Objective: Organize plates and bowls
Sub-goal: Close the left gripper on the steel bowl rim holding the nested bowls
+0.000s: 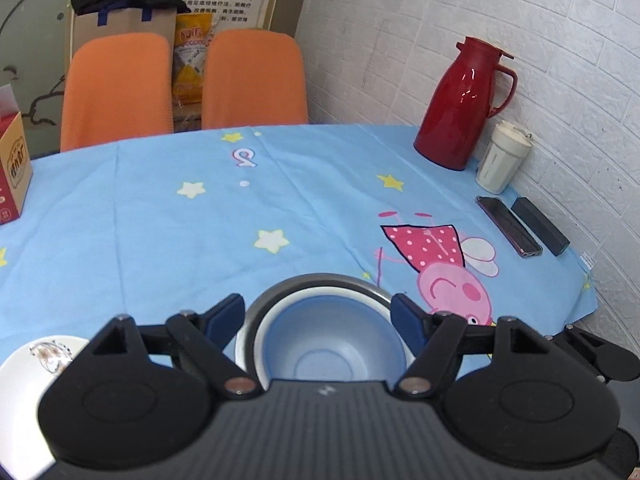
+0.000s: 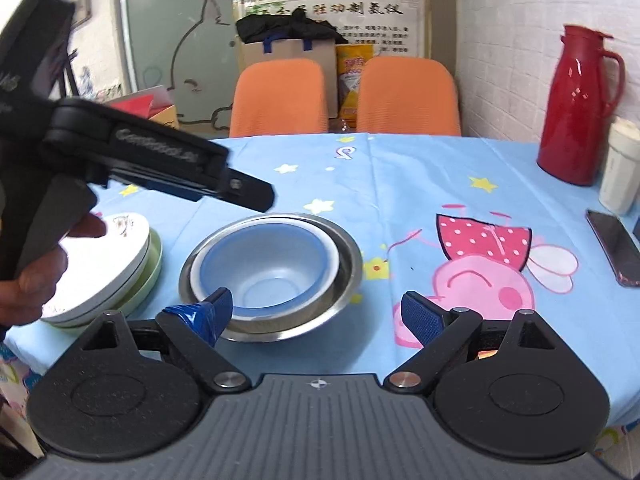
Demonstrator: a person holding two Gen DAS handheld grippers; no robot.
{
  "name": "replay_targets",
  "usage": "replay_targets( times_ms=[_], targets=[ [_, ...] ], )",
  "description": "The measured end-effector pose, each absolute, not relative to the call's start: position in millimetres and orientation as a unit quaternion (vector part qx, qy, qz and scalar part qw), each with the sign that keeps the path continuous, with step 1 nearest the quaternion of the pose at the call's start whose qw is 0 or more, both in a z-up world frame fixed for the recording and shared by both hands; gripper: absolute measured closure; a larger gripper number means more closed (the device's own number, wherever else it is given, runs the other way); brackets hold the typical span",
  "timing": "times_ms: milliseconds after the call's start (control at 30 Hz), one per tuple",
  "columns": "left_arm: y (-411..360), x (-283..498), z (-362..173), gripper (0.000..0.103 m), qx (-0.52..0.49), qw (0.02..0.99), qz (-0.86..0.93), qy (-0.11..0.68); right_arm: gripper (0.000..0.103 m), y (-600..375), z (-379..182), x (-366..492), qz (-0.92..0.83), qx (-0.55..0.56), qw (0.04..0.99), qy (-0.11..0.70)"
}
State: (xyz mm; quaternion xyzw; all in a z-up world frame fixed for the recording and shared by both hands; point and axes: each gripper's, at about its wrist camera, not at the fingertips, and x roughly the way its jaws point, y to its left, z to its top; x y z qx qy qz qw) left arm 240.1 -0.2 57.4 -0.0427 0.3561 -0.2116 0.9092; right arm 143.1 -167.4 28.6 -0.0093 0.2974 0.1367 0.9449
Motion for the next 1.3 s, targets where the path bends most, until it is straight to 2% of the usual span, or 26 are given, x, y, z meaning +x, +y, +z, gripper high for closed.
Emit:
replay_targets(
  times_ms=[267,867,1100,1167,1267,1300],
  targets=[
    [1.6,255.3,28.2,0.03,-0.03,0.899,-0.17,0.402,0.024,-170.5,12.5,153.4,0.128,-0.003,0.943,0.308],
    [-7.7,297.1,-14.0,0.029,-0.015,0.875,-0.168,0.453,0.023,-153.6,-22.3,197.1,0.108,0.0,0.93,0.351],
    [-8.5,297.3,-16.3,0.03,-0.009,0.876,-0.176,0.45,0.021,-154.2,-25.8,190.6,0.096,0.02,0.939,0.331],
    [-9.8,295.4,-17.4,0.032,-0.003,0.877,-0.178,0.446,0.021,-151.6,-23.7,190.9,0.092,0.018,0.937,0.337],
    [-18.8,288.3,-15.7,0.044,0.008,0.875,-0.196,0.443,0.027,-146.5,-19.3,187.9,0.124,0.034,0.933,0.335],
    [-22.0,285.8,-15.2,0.045,0.012,0.873,-0.2,0.444,0.028,-143.5,-17.4,185.7,0.133,0.036,0.933,0.332]
  ],
)
